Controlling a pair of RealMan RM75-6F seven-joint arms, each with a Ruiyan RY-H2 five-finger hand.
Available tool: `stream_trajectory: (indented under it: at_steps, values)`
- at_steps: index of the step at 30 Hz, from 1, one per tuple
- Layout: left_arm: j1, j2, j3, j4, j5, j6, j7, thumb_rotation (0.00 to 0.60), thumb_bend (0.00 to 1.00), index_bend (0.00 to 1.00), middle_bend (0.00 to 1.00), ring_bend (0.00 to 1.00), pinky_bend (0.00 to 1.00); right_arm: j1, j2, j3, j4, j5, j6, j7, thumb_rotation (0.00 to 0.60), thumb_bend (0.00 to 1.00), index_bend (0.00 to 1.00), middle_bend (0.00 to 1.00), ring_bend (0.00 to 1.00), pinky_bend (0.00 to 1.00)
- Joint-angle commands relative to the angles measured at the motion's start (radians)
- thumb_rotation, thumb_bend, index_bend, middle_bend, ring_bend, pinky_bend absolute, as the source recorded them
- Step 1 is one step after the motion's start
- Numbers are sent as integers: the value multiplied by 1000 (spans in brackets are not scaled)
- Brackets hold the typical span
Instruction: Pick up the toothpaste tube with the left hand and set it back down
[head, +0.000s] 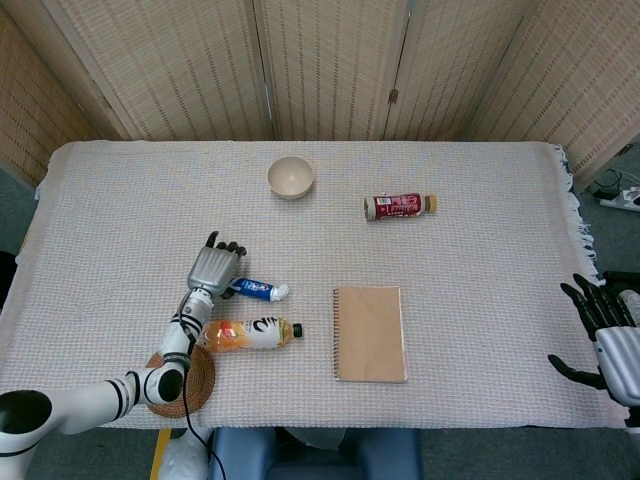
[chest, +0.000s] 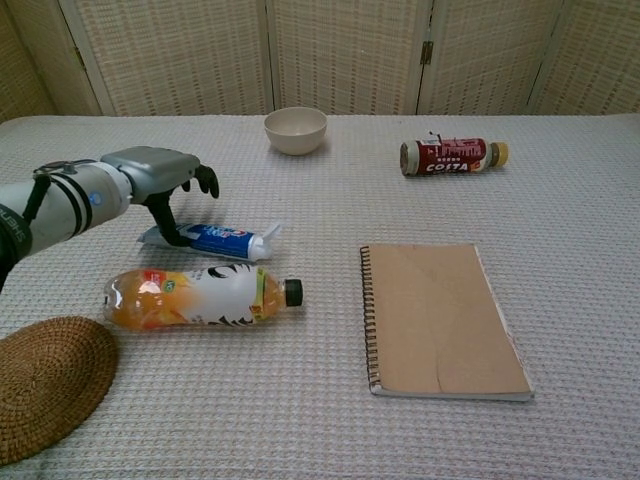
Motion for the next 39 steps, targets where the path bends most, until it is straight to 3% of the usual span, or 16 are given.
stream_trajectory:
  at_steps: [1, 28, 39]
  values:
    - [11, 13, 5, 1, 50, -18, -52, 600, 269, 395, 292, 292, 63, 1, -1, 0, 0, -1, 0, -1, 600, 257, 0, 0, 0, 0]
    - [32, -17, 24, 78, 130, -68, -141, 600, 342, 510, 472, 411, 142, -10, -2, 0, -11, -1, 11, -10, 600, 257, 0, 0, 0, 0]
    - [56, 14, 9, 96, 249, -106, -356, 600, 693, 725, 695, 569, 239, -9, 7, 1, -26, -13, 18, -19, 600, 258, 0, 0, 0, 0]
